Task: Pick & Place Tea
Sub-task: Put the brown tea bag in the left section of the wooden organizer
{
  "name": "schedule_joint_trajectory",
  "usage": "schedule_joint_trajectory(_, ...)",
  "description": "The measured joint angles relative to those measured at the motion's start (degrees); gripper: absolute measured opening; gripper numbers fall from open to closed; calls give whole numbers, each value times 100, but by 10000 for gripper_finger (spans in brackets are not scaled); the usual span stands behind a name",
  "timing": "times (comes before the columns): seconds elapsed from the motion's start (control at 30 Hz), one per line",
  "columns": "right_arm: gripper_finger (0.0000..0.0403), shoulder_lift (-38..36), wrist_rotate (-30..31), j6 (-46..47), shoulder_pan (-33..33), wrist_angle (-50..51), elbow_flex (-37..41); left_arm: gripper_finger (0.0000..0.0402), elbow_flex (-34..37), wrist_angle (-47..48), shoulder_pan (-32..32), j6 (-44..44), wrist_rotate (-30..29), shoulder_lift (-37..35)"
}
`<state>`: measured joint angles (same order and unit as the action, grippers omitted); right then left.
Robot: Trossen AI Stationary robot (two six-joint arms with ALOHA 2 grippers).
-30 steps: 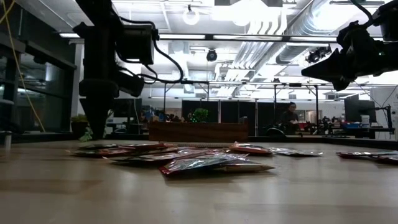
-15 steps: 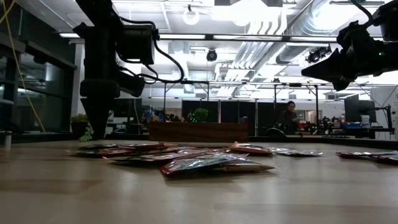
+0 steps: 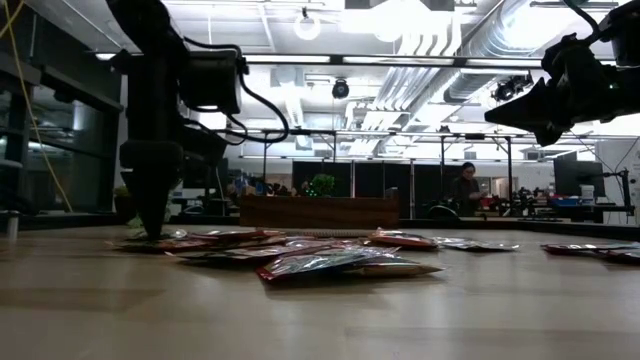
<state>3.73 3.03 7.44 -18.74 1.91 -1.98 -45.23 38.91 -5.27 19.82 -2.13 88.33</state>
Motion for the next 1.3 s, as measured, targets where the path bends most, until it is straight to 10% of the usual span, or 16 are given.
schedule_joint_trajectory(0.3, 0, 0, 0, 0, 2, 0, 0, 287, 181, -275, -5, -1, 163, -17)
schedule_joint_trajectory(1.3, 0, 0, 0, 0, 2, -1, 0, 33, 190, -189, -154, 17, 187, -28)
